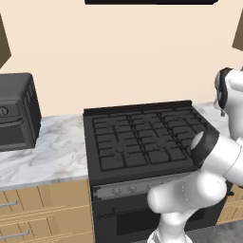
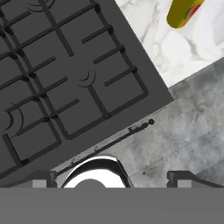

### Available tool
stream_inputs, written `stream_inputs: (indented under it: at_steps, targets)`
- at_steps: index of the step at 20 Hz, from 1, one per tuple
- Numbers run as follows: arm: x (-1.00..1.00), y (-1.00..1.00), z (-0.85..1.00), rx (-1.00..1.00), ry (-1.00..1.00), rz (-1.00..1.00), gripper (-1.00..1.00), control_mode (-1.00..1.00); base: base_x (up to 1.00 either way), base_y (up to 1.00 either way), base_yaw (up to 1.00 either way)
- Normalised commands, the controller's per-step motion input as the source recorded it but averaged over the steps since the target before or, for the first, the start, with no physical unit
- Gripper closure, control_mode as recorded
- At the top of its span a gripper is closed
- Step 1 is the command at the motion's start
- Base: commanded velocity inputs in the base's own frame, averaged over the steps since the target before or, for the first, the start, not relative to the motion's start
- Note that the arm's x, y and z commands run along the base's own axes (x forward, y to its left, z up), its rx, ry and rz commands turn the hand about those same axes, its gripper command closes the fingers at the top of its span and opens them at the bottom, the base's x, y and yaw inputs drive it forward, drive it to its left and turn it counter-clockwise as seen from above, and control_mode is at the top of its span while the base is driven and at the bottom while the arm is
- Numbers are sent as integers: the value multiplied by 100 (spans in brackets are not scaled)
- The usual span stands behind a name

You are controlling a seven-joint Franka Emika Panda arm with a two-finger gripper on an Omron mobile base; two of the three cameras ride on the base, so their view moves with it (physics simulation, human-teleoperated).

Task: Pick the cup and bowl from the counter and place them on the counter next to the sink.

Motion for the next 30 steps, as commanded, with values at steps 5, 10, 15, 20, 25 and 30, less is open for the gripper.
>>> stream_inputs:
  at_steps: [5,10,15,20,25,30]
  targets:
    - [-7,-40,0,0,0,-1,-100,-100,0,0,0]
    - [-13,-4,0,-4,0,2,-100,-100,0,0,0]
    - [-5,0,0,-10,0,8,-100,-100,0,0,0]
    - [-1,0,0,-11,0,13,-100,-100,0,0,0]
    - [0,0,-5,-2,-1,15,-100,-100,0,0,0]
    - [0,0,-1,0,-9,15,-100,-100,0,0,0]
